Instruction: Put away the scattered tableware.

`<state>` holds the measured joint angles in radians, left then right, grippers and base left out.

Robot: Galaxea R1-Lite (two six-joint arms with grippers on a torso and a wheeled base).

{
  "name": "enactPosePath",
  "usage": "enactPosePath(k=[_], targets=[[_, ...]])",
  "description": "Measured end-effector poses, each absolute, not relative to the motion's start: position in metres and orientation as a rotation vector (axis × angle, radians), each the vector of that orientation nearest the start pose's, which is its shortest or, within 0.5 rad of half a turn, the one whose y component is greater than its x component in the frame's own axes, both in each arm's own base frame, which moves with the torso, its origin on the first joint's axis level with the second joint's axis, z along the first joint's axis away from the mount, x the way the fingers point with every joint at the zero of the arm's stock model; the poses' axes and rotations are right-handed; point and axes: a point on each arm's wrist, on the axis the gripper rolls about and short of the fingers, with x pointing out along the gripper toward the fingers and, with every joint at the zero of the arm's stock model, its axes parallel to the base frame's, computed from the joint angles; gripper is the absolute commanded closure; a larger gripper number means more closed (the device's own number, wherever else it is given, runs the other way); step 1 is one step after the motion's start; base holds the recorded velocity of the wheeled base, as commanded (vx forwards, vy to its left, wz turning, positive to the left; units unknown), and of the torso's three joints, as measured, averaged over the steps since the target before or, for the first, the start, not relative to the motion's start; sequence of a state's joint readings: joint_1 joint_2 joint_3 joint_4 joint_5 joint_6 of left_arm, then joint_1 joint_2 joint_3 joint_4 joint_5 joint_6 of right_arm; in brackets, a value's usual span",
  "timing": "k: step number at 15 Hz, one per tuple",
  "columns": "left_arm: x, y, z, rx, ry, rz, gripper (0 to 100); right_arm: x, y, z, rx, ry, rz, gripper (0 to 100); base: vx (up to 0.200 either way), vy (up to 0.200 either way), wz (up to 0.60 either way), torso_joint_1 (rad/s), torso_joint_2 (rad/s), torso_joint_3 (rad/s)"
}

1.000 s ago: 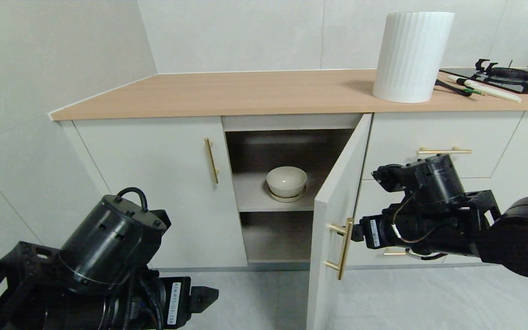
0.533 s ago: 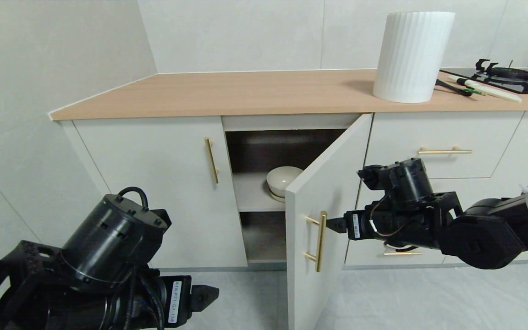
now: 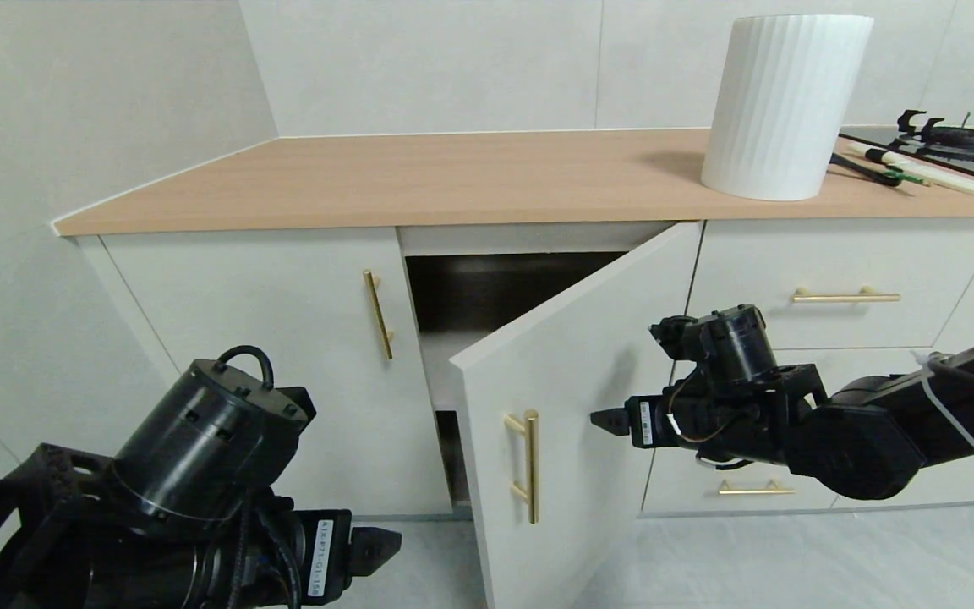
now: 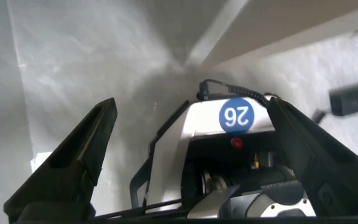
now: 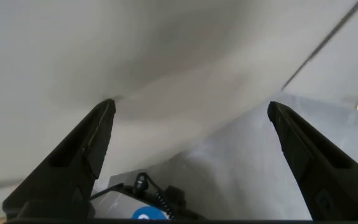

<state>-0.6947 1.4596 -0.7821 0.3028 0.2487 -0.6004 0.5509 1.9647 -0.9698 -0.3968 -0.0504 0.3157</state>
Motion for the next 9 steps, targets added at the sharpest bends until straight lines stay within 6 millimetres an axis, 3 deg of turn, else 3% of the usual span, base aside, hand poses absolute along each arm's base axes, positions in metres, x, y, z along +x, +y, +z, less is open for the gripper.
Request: enactPosePath(k=[9], targets=[[0.1630,-0.1283,0.1629,-0.101,0.949,-0.122,0,0.3158,0.1929,0.1154,0.232,0.625,0.356,0,0.000,0.000,0.00,0.000,0.00,0.000]])
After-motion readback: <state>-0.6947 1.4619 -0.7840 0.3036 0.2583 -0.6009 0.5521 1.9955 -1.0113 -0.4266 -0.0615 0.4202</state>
